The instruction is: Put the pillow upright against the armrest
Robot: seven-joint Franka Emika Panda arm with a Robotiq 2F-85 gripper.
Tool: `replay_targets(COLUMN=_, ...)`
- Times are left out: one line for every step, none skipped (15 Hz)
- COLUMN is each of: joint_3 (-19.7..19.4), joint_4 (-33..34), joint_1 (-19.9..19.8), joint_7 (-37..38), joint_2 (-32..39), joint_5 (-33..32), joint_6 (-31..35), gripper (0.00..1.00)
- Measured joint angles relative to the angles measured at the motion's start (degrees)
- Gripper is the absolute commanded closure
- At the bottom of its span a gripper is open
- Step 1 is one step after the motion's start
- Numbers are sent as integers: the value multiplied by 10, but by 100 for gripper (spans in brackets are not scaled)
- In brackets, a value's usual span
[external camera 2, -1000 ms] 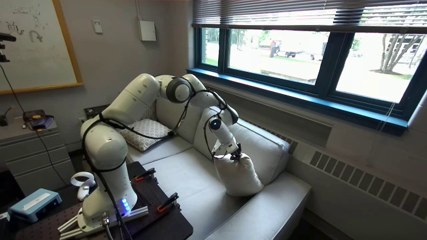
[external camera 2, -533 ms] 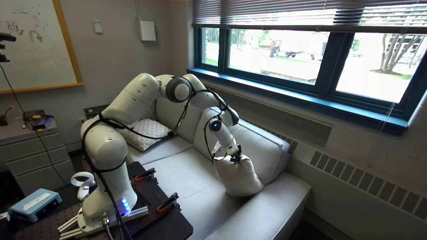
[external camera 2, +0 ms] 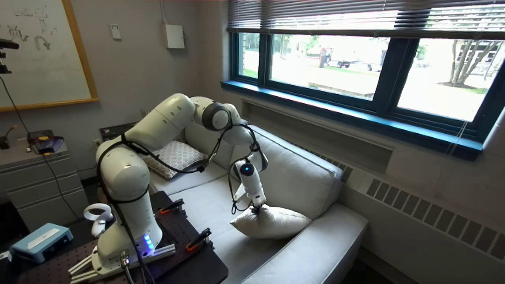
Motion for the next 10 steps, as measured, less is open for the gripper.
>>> replay_targets(joint_3=13, joint_4=-19, joint_1=-7, joint_7=1, joint_2=4, joint_5=-16, joint_6=-3, gripper=60)
replay_targets(joint_3=24, joint_4=-37, joint_1=-13, joint_7=4, joint_2=7, joint_5=-32, joint_6=-6, gripper=53)
replay_targets(joint_3=32, joint_4=-55, joint_1=-19, joint_7=6, joint_2=8, joint_5=-46, joint_6=-7, gripper=45)
replay_targets(joint_3=38, joint_4=-70, joint_1=-24, joint_7=9, joint_2=8, joint_5=-58, joint_6=-7, gripper=38)
replay_targets(joint_3=42, joint_4=-83, joint_1=-27, joint_7=11, joint_2=7, joint_5=-67, joint_6=-7, gripper=31)
replay_targets(joint_3=45, joint_4=-95, joint_1=-30, joint_7=13, joint_2=5, joint_5=-75, joint_6=-6, gripper=23)
replay_targets(joint_3=47, joint_4=-105, joint_1=-33, joint_7=14, joint_2=0, joint_5=-81, joint_6=-6, gripper=16)
replay_targets(joint_3=48, joint_4=-115, joint_1=-34, joint_7=15, joint_2=-5, joint_5=-85, joint_6=-6, gripper=7)
replay_targets(joint_3=48, joint_4=-124, joint_1=-35, joint_7=15, joint_2=-13, joint_5=-89, joint_6=-6, gripper=1)
replay_targets(joint_3=49, joint_4=-134, joint_1=-36, joint_7=15, joint_2=-22, joint_5=-91, joint_6=-6, gripper=0)
